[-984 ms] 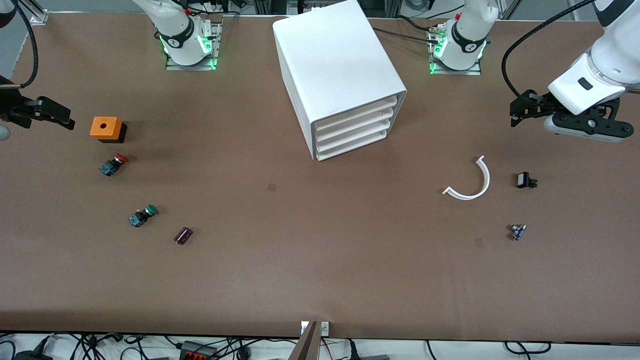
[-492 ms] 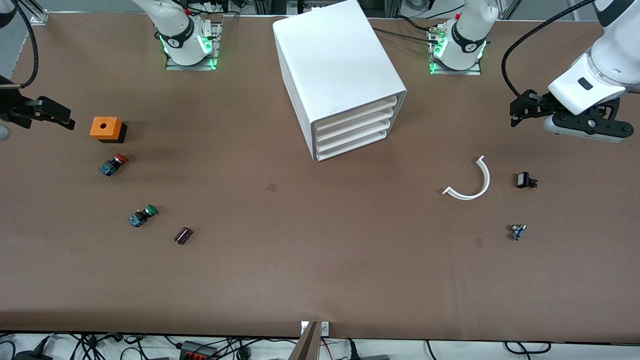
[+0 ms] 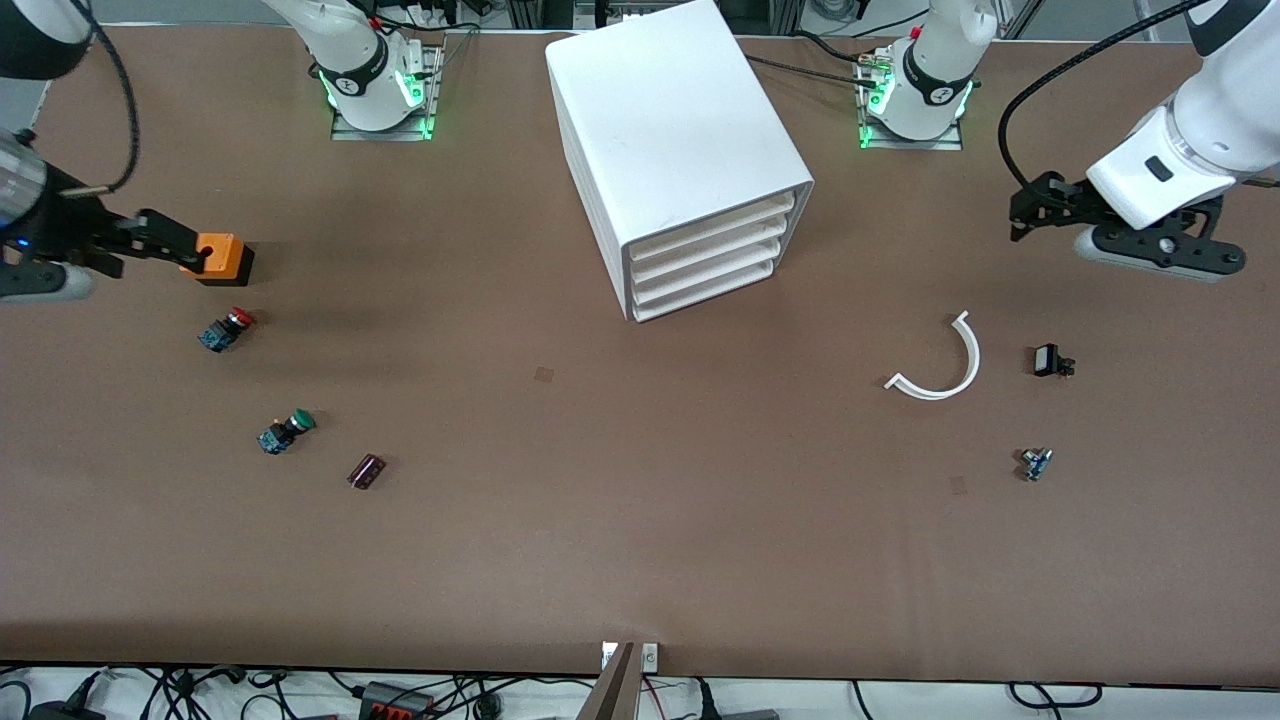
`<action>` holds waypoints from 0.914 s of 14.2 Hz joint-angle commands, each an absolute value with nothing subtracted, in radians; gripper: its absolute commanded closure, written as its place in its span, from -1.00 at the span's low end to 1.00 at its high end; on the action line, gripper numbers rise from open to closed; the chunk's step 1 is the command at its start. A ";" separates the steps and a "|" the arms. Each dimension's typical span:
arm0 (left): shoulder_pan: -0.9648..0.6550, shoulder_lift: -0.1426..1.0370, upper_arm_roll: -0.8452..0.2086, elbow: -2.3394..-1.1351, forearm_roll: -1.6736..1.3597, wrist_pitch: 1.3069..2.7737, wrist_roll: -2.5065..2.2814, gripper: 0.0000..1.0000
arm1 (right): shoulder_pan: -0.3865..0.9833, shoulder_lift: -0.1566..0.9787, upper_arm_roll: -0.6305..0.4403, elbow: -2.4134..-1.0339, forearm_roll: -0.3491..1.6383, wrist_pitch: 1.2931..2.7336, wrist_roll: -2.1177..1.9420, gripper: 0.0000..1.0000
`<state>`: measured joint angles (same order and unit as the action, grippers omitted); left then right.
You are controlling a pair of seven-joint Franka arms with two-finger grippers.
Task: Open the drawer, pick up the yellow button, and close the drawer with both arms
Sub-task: 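Move the left gripper to the cabinet's top drawer while the right gripper advances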
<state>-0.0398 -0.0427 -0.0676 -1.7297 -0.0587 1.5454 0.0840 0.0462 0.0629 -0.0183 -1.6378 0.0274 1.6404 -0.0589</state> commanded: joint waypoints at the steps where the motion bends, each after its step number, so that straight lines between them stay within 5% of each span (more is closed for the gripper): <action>1: -0.040 0.014 -0.063 -1.706 -0.190 1.410 0.101 -1.00 | 0.122 0.078 -0.025 -1.644 0.040 1.669 -0.051 -1.00; 6: -0.097 0.098 -0.064 -1.709 -0.360 1.270 0.106 -1.00 | 0.210 0.159 -0.026 -1.609 0.132 1.747 -0.043 -1.00; 13: -0.086 0.247 -0.064 -1.811 -0.763 1.515 0.406 -1.00 | 0.305 0.218 -0.025 -1.580 0.152 1.815 0.037 -1.00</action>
